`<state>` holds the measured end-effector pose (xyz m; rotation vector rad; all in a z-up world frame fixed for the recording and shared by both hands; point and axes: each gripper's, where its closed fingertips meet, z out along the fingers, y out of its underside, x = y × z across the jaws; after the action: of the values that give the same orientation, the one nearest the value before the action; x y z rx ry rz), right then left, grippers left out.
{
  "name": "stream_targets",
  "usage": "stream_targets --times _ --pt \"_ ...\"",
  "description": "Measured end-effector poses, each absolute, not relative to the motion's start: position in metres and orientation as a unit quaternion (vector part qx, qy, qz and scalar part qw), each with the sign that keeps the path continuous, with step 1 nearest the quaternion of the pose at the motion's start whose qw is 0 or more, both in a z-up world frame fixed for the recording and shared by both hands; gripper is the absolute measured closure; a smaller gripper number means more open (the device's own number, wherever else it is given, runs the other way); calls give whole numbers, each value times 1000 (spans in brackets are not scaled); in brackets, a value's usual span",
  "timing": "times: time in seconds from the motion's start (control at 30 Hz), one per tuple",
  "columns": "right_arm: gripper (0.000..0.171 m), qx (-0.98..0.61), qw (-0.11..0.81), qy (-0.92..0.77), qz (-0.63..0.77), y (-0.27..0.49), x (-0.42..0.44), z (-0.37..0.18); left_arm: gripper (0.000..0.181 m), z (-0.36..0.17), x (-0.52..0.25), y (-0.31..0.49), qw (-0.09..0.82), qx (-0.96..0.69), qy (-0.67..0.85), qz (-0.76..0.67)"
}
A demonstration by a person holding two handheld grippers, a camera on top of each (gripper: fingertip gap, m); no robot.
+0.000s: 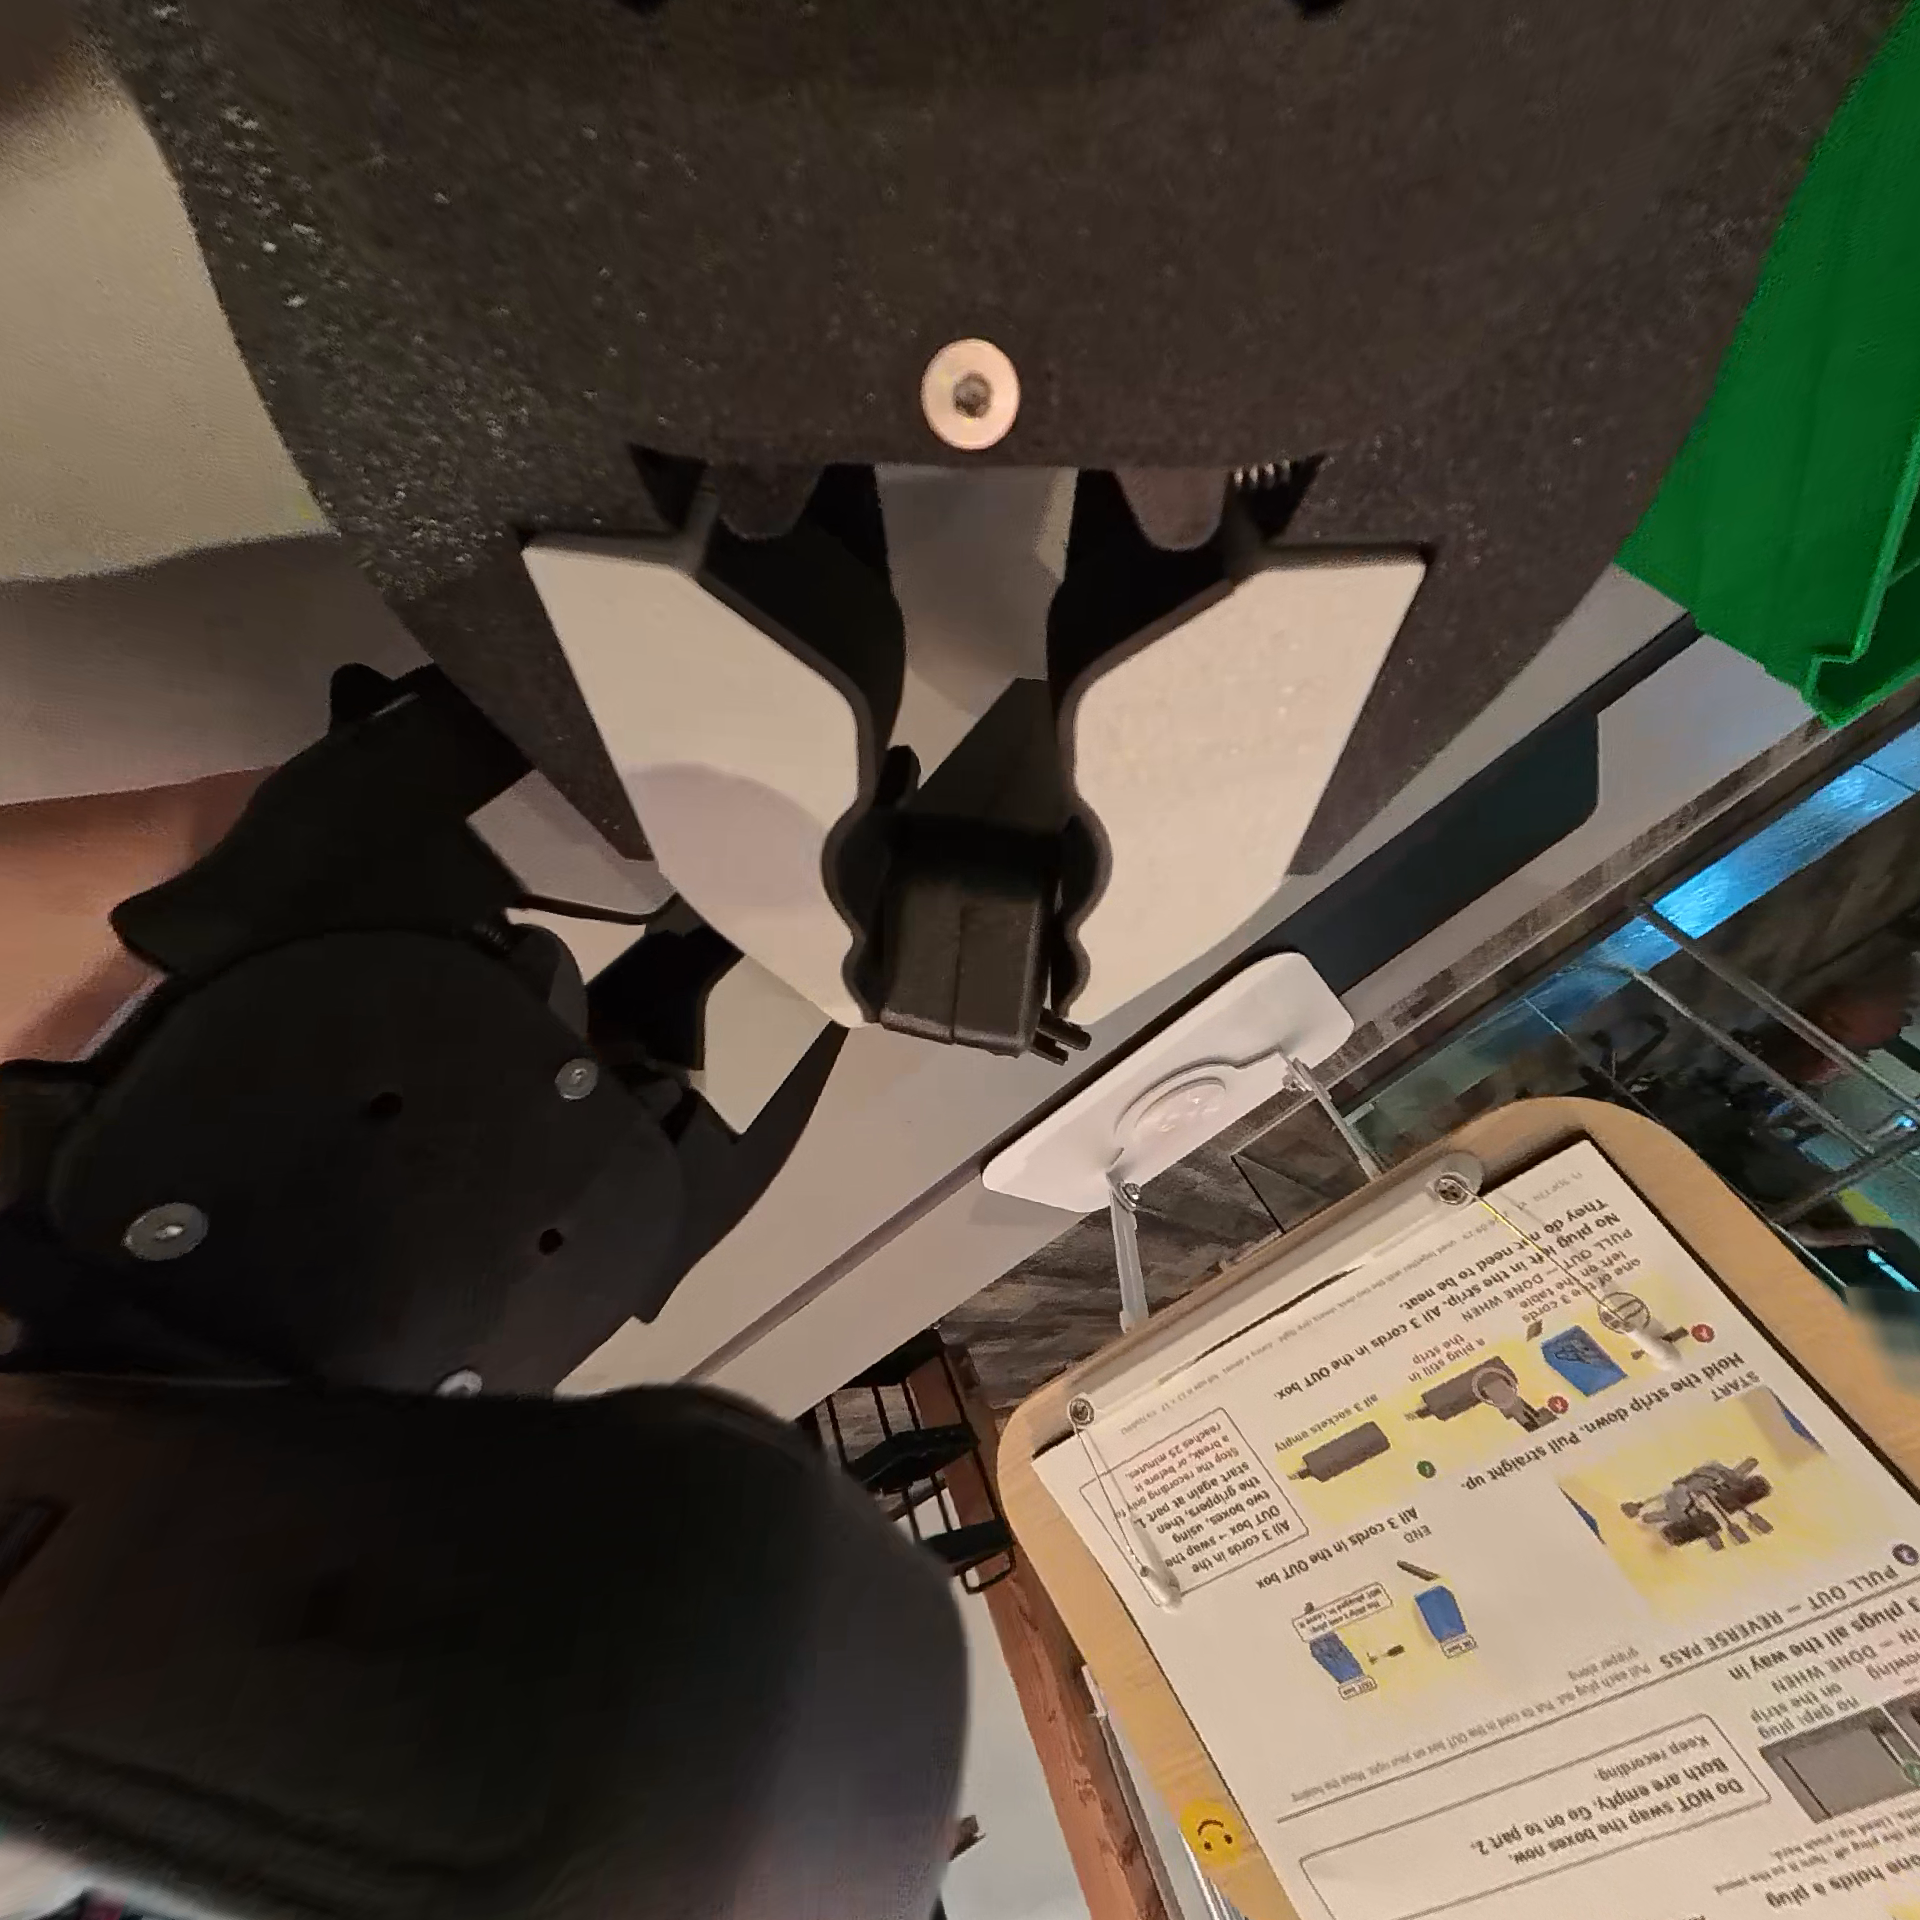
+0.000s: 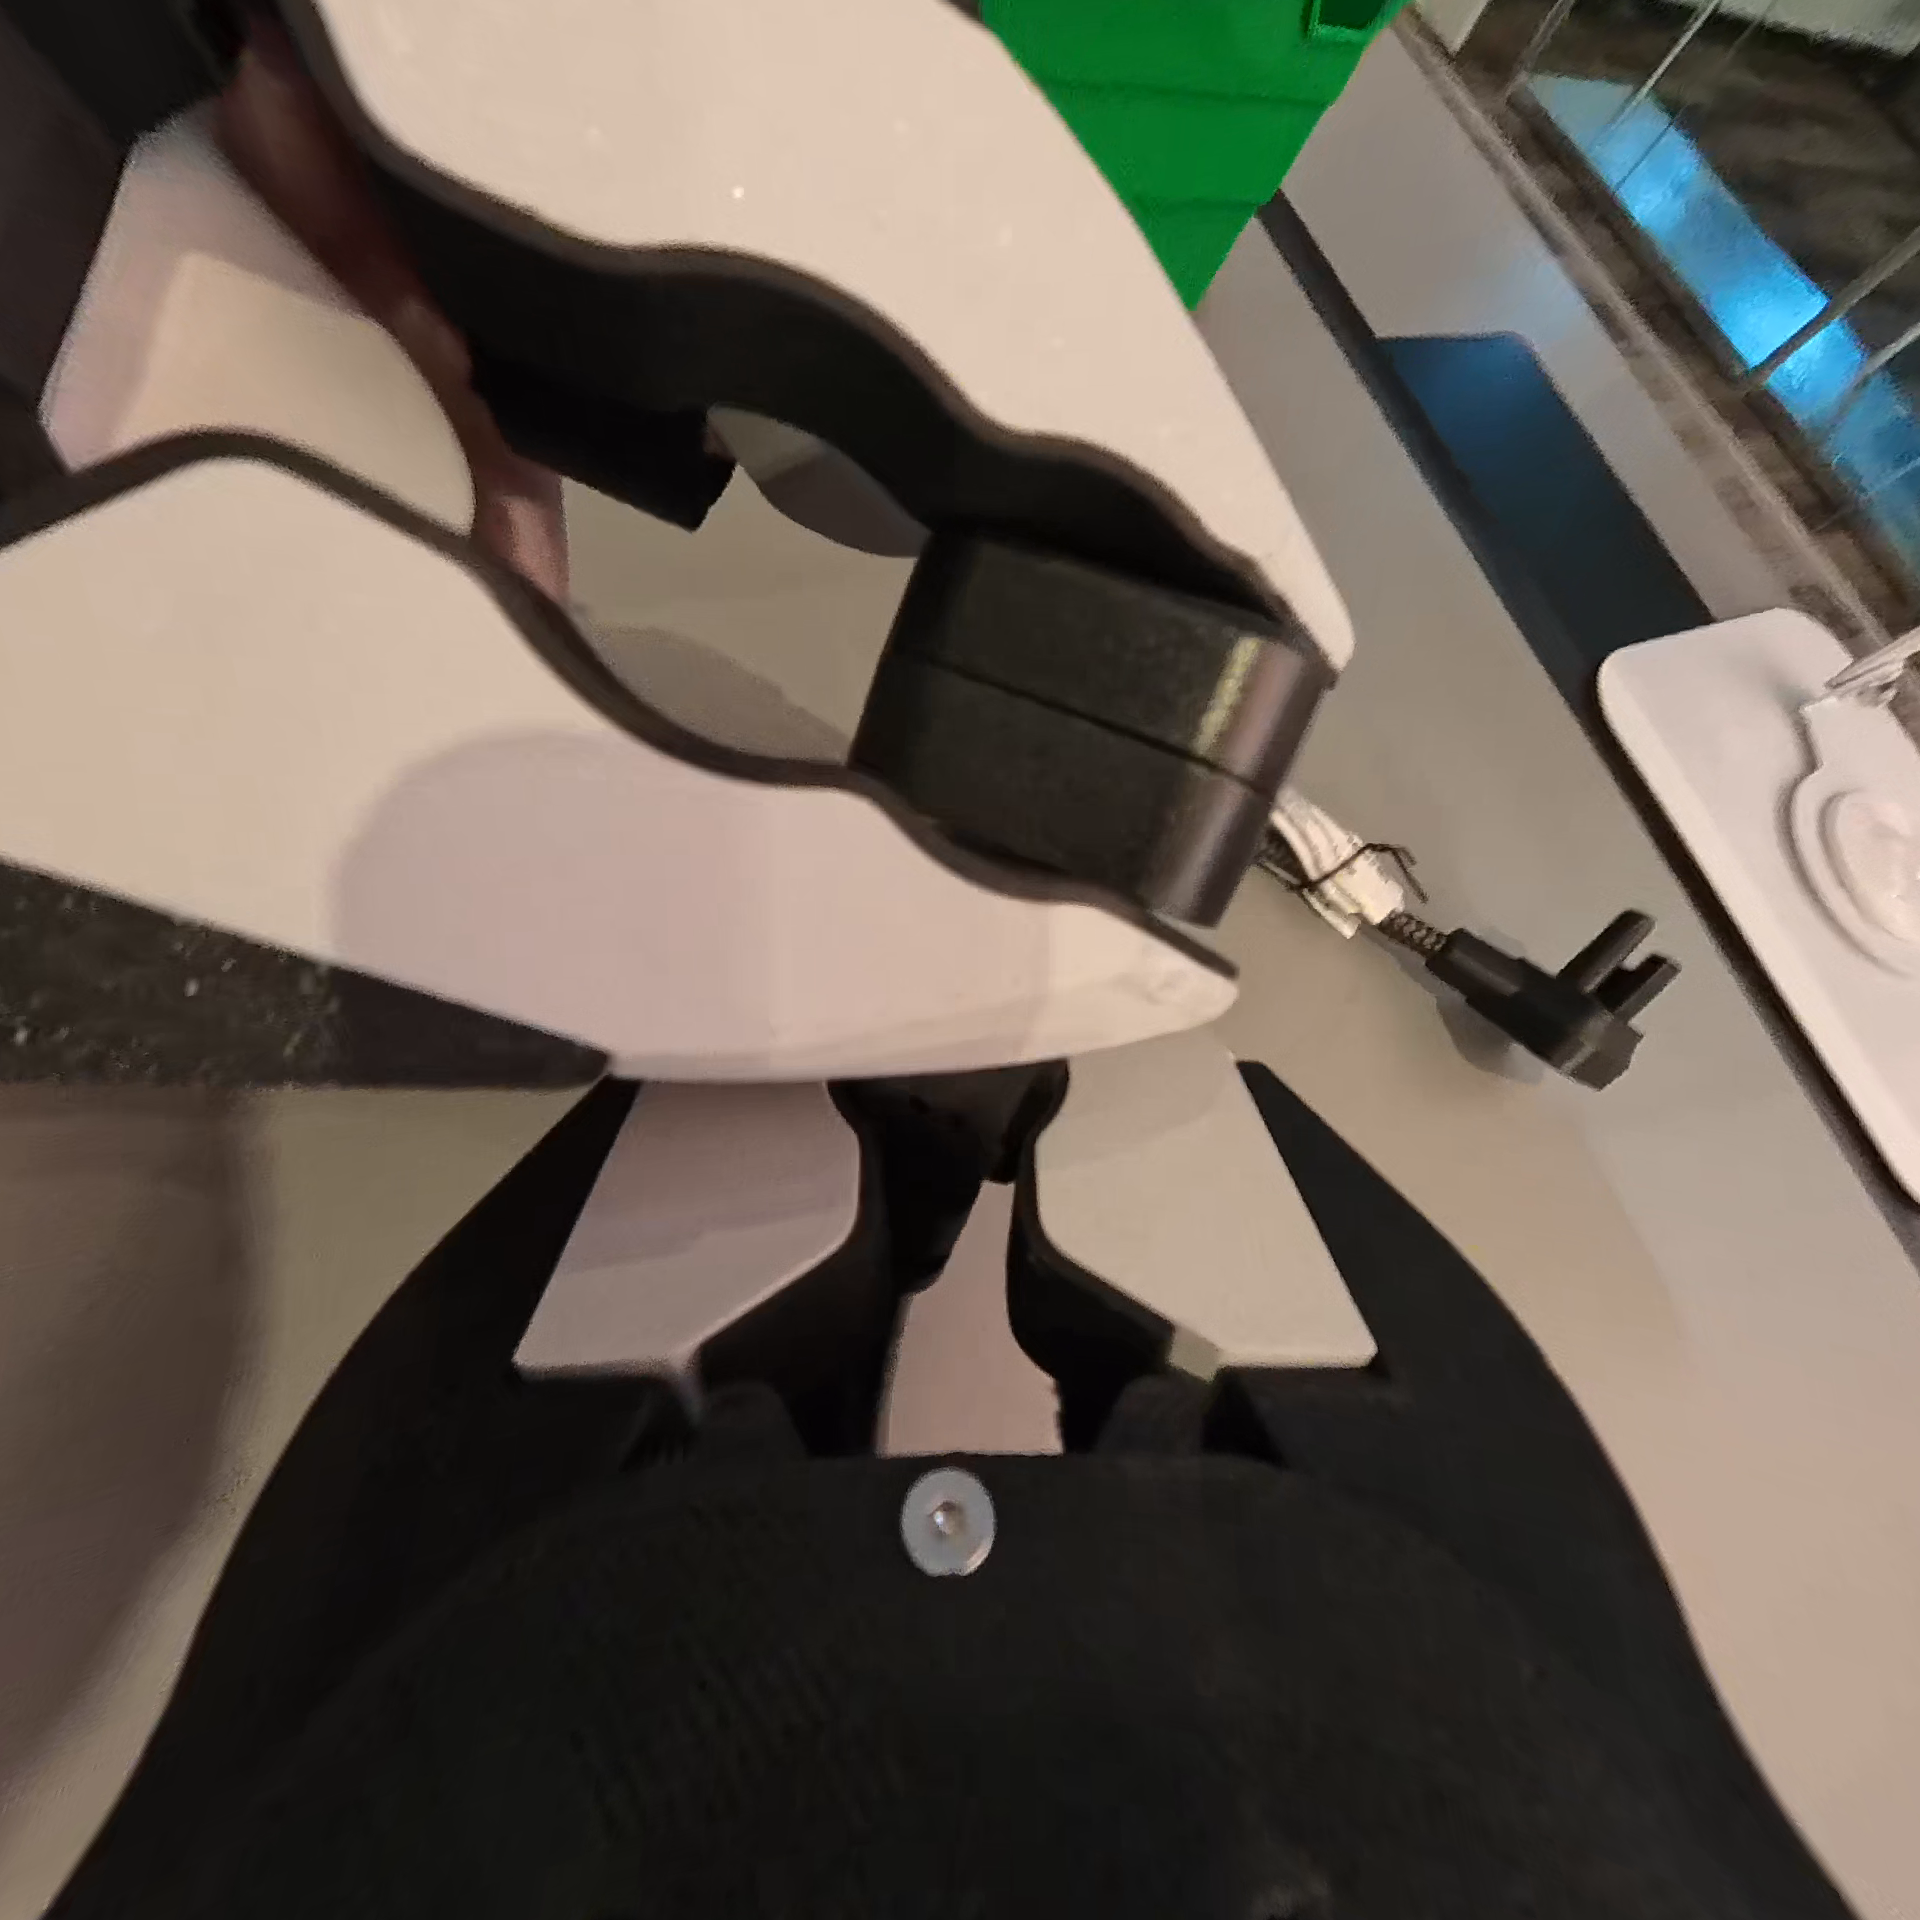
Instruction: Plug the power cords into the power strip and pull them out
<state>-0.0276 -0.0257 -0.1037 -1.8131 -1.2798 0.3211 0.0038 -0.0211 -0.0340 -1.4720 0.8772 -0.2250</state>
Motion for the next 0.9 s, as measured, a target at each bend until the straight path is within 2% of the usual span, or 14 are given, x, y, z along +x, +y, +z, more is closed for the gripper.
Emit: stream_targets --times 0.17,0.33,0.53,0.73,0.8,0.9 --pt "150 -754 378 -524 119 -31 -24 -117 151 -39 11 -26 639 -642 410 -103" --pt "148 -737 401 -530 119 -32 -26 -114 151 -41 5 -28 634 -628 443 -88" --pt "150 -683 439 -575 102 -37 -29 -115 145 -47 5 -36 593 -627 483 -145" --pt "149 -688 428 -560 173 -40 -29 -110 146 -39 9 -33 620 -618 467 -126" --pt "149 -698 426 -545 187 -40 -29 -108 137 -35 7 -34 638 -603 465 -111" --pt "149 -710 419 -530 197 -40 -28 -107 135 -34 3 -39 646 -583 477 -121"
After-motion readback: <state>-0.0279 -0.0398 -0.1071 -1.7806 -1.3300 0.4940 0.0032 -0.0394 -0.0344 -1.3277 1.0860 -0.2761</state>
